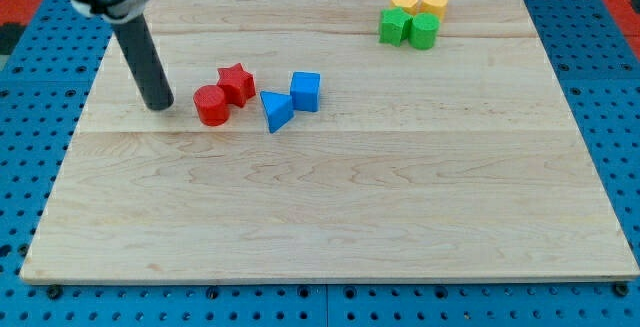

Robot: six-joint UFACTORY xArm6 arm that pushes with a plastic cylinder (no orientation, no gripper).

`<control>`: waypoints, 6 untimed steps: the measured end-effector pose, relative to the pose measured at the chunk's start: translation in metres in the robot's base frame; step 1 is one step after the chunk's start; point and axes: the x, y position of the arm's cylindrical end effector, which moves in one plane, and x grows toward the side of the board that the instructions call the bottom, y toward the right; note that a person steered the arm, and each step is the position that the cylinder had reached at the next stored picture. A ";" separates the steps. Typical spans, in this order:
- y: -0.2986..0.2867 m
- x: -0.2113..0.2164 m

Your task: Move the red star and red circle down a bit

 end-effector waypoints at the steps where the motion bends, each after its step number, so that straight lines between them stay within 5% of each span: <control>1: 0.020 0.011; 3: 0.072 0.003; 4: 0.019 0.018; 6: -0.016 -0.076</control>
